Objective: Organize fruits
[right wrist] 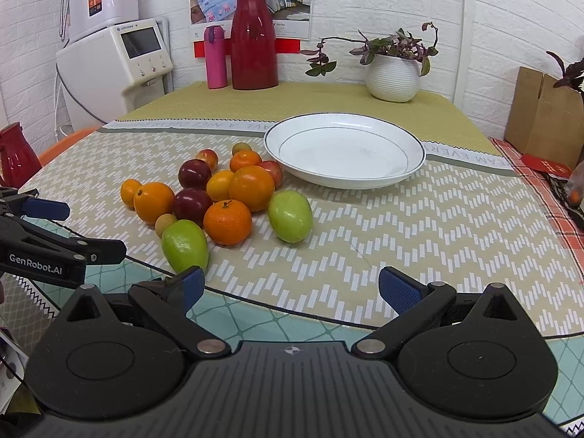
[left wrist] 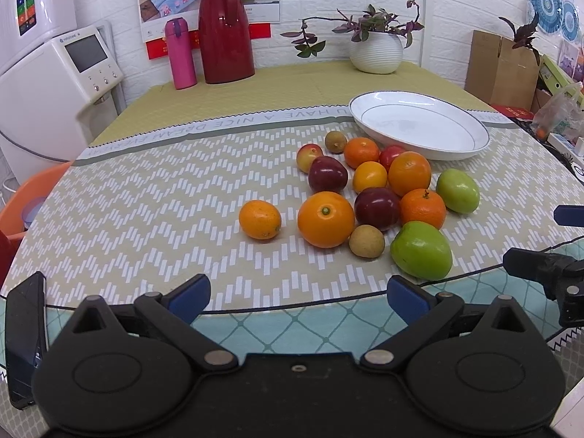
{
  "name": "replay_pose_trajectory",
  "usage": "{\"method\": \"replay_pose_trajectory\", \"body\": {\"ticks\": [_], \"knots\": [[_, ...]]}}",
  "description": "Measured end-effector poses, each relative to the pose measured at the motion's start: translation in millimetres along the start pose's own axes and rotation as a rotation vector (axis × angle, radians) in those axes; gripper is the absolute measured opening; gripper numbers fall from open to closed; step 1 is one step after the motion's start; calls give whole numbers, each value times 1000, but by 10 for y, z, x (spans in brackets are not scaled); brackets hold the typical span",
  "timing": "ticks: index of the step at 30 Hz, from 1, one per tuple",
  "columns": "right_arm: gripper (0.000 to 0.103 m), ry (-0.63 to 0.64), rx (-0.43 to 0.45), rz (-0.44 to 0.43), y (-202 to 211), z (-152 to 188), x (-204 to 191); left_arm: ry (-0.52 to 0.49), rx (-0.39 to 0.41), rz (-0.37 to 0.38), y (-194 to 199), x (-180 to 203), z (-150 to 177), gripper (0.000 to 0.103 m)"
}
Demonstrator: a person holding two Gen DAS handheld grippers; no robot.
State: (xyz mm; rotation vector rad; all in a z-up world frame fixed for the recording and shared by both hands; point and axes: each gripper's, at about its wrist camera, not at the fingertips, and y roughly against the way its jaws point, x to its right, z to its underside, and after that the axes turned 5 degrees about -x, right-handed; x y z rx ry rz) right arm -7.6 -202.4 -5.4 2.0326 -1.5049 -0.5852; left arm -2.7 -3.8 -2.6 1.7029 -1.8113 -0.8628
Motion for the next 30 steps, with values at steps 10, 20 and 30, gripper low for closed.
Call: {"method": "replay_pose_trajectory", "body": {"ticks": [10,20,30], "knots": [[103,0,-1,0,-8,0,1,-3,-2,1,-5,14,2,103],[103,-2,-1,-2,-30,5,8,-6,-3,0,-7,18,7,103],[103,-9,-3,-18,-86,26,46,-17,3,-5,-12,58,-11,103]]}}
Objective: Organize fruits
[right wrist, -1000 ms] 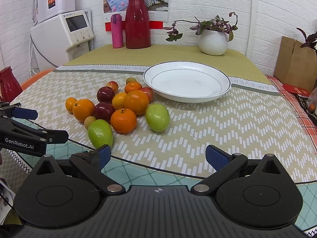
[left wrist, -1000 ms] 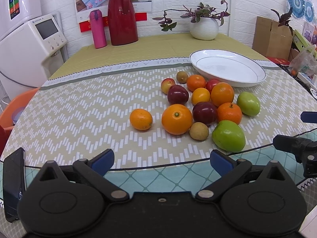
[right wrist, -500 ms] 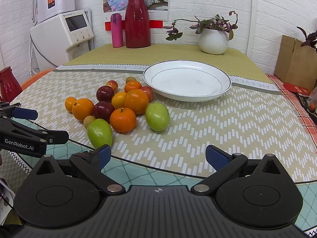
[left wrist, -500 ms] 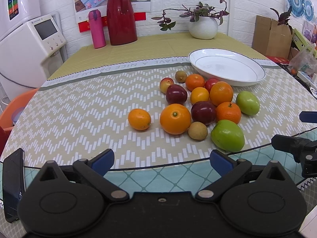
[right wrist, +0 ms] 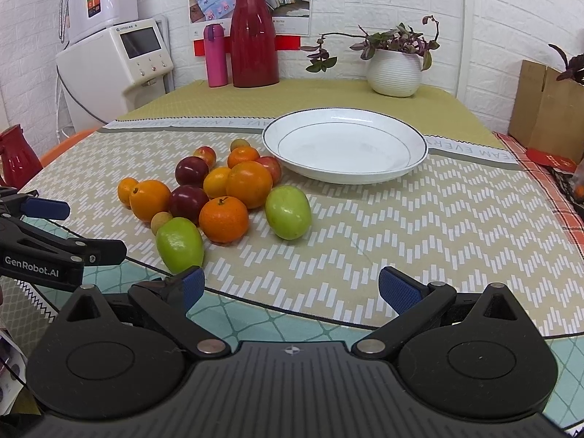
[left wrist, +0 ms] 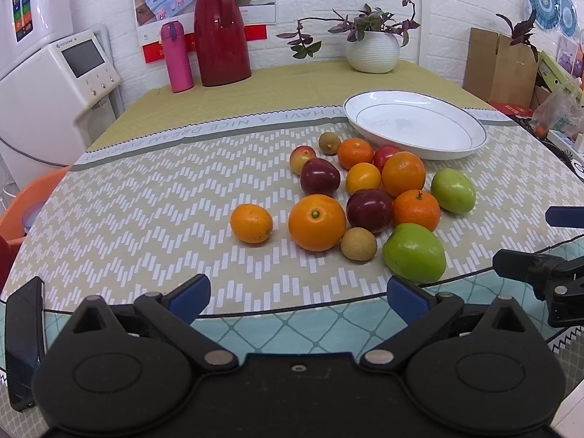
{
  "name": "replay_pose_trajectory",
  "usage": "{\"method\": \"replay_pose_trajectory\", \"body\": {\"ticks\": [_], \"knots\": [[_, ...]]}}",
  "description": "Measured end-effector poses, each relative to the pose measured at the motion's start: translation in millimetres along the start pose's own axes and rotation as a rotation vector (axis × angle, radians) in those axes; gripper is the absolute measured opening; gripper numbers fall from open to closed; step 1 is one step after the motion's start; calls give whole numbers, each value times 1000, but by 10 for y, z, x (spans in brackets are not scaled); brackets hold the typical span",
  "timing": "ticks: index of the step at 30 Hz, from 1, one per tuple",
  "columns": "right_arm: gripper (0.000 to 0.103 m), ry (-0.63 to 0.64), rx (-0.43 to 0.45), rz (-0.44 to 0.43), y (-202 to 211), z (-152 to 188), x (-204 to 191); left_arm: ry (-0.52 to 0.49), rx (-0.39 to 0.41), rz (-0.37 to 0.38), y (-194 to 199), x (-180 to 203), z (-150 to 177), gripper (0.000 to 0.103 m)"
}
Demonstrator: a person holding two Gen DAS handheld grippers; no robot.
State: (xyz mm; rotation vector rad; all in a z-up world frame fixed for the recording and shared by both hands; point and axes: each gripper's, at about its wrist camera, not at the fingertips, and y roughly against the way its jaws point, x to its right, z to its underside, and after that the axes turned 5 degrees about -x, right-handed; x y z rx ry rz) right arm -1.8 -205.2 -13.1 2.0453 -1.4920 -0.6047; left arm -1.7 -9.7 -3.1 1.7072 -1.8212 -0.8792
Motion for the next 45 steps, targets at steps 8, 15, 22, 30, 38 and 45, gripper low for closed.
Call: {"method": "replay_pose_trajectory", "body": {"ticks": [8,15,22,30,38,45], "knots": [[103,-15,10,-9,-31,-23,72,-13,-7,-12,1,42,-12,103],[103,-14,11,-27,-90,-29,102,-30,-14,-29,-15,114,-25,103],[103,2,109,-65,-89,-75,219,-19,-24,1,-9,110,-6,103],[103,83,76,-131,-228,-209,289,-15,-28,127,4,281,-18,103],[101,179,43,-203,-450,-385,362,94,-57,257,-79,354,-87,98],[75,190,37,-249,-513,-404,314,190,-70,289,-122,307,-148,96]]}}
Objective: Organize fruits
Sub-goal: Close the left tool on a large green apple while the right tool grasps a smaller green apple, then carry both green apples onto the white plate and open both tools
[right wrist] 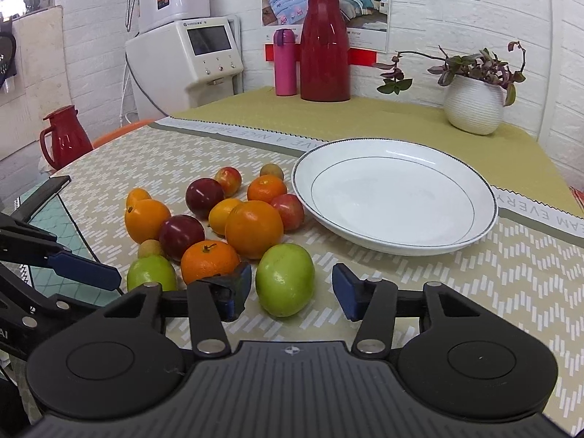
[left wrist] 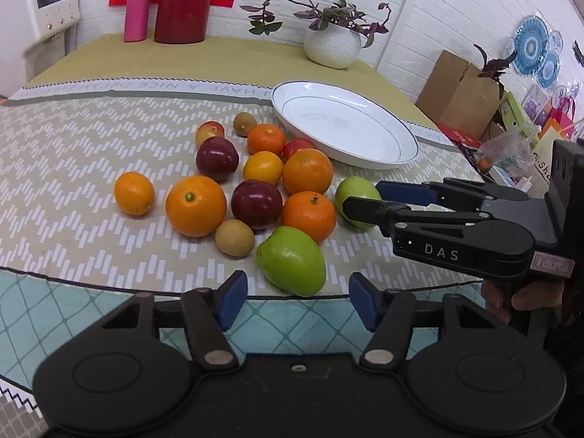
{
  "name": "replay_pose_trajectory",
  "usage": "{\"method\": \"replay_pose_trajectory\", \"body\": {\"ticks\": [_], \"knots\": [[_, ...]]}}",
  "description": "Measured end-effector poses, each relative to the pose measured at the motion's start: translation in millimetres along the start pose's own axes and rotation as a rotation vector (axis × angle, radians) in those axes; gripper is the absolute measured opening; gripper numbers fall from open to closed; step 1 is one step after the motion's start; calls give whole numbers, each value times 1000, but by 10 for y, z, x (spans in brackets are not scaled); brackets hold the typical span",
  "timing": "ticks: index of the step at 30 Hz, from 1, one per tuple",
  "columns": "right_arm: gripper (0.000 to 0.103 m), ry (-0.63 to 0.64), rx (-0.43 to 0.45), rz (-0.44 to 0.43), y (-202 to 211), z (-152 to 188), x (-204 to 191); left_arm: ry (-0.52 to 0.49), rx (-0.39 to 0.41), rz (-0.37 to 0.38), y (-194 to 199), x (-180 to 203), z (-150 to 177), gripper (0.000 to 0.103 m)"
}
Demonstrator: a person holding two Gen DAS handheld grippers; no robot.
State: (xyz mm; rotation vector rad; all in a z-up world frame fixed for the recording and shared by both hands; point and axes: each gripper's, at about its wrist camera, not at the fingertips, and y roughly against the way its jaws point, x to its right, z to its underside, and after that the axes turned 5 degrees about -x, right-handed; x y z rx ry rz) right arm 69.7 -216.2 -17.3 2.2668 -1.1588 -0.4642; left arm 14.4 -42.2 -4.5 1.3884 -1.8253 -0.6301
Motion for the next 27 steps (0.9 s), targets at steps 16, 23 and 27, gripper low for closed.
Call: {"method": "replay_pose_trajectory", "body": {"ticks": [16,23,27], "knots": [[65,-101,14,77,264,260,-101,34,-15,-25,-157,-44,-113,85],[64,-123,23,93,246,279,-130,8,-5,-16,-180,-42,-118,85],[64,-141,40,119,317,263,-117,-29,-3,-9,-82,-36,-89,84]]}}
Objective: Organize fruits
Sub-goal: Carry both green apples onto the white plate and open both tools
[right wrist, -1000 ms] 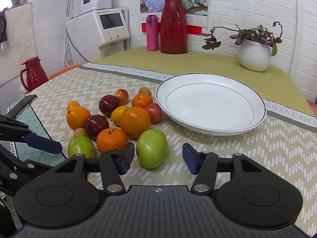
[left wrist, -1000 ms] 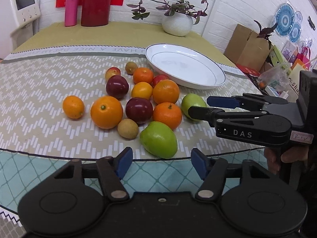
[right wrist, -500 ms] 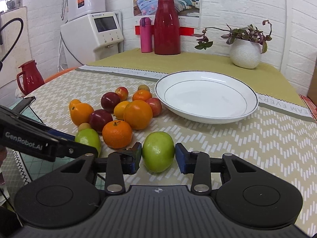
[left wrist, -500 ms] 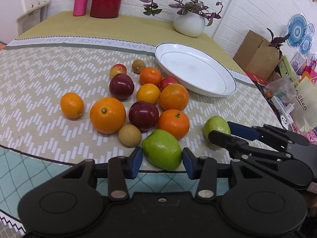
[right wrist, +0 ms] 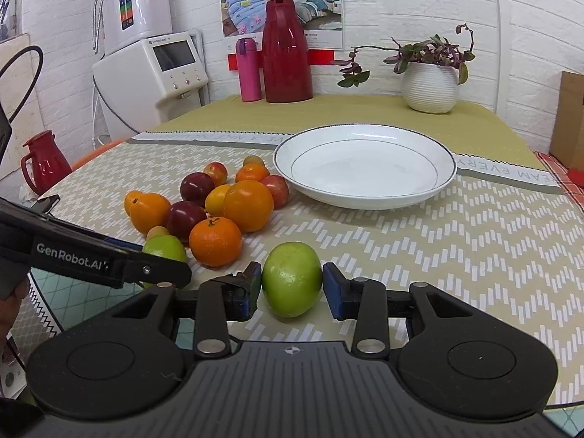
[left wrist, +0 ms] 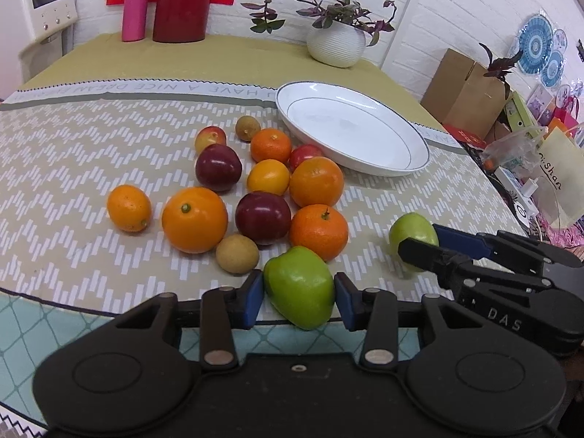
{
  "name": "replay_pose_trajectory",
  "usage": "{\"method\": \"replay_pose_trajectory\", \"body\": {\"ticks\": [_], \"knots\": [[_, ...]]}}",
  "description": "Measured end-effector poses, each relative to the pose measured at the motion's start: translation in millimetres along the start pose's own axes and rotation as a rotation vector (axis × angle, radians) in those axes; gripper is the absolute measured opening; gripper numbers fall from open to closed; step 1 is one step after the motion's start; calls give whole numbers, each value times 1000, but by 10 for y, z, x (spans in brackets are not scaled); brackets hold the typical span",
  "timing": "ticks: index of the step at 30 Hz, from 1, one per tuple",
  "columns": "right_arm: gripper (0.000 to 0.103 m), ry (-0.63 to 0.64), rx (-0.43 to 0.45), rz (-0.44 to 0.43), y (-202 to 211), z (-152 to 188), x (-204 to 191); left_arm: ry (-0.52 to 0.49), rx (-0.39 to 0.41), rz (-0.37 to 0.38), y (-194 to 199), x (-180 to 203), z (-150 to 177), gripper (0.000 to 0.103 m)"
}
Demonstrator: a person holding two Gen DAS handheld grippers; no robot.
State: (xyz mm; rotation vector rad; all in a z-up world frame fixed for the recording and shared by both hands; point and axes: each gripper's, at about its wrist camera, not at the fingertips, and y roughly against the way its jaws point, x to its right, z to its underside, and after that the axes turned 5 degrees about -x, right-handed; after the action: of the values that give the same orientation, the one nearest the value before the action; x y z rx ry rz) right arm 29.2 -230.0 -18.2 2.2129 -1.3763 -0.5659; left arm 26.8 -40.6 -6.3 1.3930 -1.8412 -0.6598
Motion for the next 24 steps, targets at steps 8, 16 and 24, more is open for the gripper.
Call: {"method": "replay_pose_trajectory", "body": {"ticks": [8,16,24], "knots": [[64,-35,117,83,100,-417,226,-100,129,58,232,112,-591,84],[64,-51,123,193,-323,-724,531,-139,139,31,-338,148,-1291,85],[64,-81,88,216,-723,-809,818,-171,66,47,-966,121,-1625,85]]}}
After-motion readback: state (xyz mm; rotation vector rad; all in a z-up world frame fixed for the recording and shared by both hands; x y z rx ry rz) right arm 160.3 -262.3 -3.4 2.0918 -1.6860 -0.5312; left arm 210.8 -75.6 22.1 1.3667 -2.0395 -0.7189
